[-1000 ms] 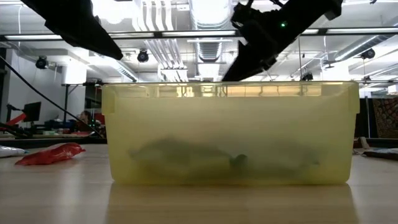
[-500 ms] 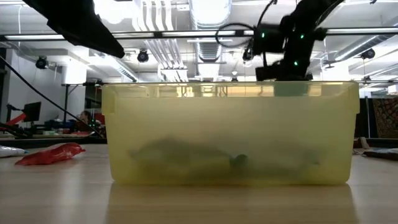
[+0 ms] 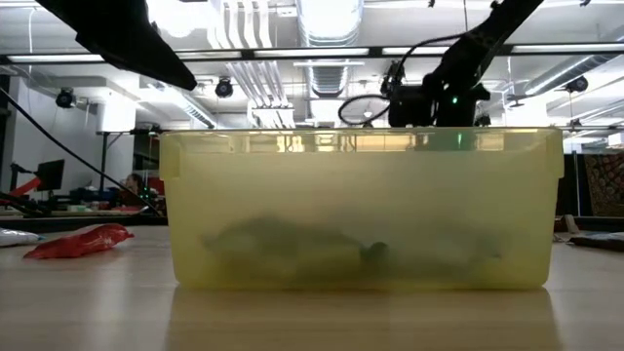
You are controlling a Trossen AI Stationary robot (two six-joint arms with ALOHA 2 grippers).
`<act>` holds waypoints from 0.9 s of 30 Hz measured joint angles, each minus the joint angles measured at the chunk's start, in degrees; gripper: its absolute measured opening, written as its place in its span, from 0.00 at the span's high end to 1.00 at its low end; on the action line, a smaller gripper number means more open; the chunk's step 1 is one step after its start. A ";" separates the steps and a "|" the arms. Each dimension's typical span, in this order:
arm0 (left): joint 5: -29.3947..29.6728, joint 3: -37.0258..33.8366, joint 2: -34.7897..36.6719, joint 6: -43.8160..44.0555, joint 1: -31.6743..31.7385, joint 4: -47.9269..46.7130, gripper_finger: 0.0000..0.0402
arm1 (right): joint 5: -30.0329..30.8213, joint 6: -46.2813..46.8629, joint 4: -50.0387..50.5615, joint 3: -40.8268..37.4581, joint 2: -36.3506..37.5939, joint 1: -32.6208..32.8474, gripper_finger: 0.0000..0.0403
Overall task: Sort candy
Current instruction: Put the black candy into the transparent bin
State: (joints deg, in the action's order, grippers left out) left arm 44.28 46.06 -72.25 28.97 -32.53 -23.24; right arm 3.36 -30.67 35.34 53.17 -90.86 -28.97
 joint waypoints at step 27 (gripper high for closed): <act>1.76 -0.87 -0.02 1.58 0.00 1.68 0.76 | -5.89 4.28 -0.46 -0.17 7.66 -0.48 0.98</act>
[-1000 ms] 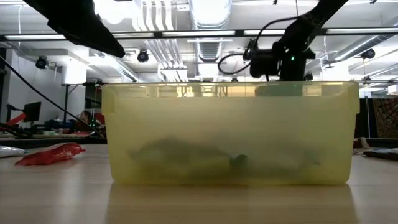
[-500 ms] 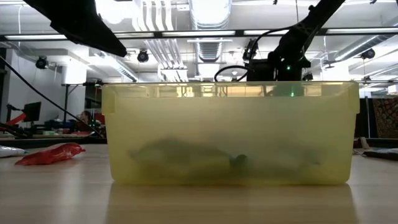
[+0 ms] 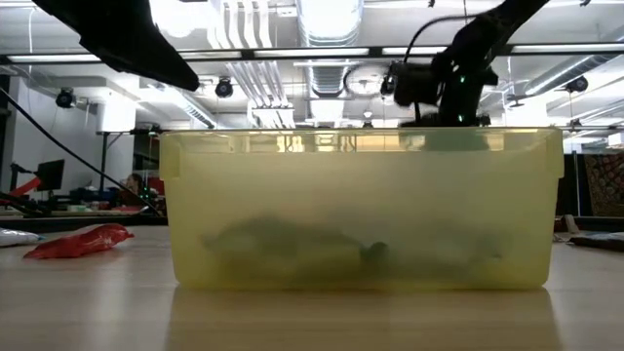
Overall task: Sort candy
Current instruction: Put the black candy into the transparent bin, then put the white candy into the yellow bin
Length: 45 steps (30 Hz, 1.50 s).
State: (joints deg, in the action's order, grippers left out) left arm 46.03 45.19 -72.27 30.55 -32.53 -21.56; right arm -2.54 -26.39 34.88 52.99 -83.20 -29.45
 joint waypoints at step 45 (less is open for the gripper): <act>-39.49 4.98 -5.35 53.51 2.36 -40.54 0.76 | -0.97 28.37 -28.29 0.17 2.50 7.05 0.60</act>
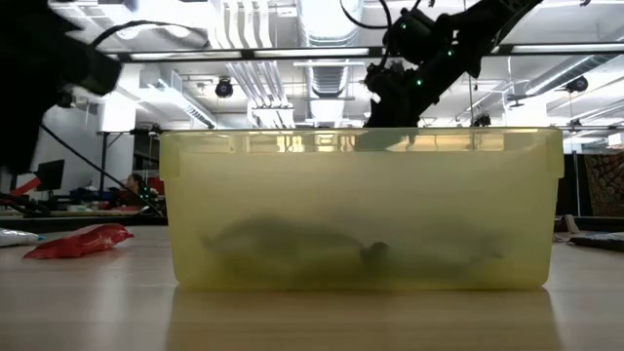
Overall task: Sort candy
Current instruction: Put the white candy into the yellow bin
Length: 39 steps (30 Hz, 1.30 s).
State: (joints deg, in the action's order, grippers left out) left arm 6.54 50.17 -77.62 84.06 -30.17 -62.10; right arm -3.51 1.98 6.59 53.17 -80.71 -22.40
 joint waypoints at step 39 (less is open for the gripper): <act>1.91 -7.18 -8.82 4.24 -1.07 2.57 0.98 | 0.10 1.78 -0.82 0.00 1.88 5.13 0.66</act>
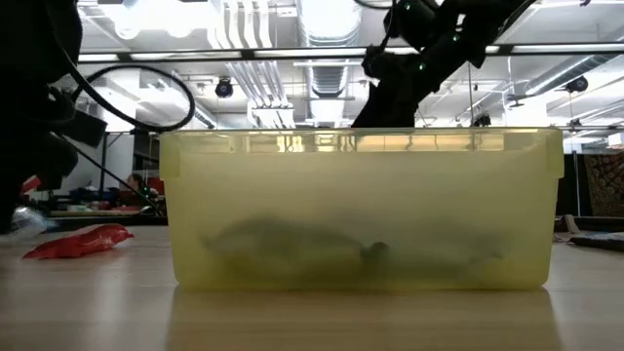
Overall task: Sort candy
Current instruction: Put the white candy into the yellow bin
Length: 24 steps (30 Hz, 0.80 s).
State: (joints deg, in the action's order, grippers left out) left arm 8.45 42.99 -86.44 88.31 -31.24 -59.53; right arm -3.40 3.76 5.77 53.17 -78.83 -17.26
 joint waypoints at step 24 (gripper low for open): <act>24.89 17.30 2.08 -63.07 1.49 44.18 1.00 | -0.04 5.56 6.59 0.00 11.28 22.02 0.74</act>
State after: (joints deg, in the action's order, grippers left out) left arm 33.34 60.29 -84.36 25.24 -29.76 -15.36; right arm -3.44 9.32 12.36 53.17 -67.55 4.76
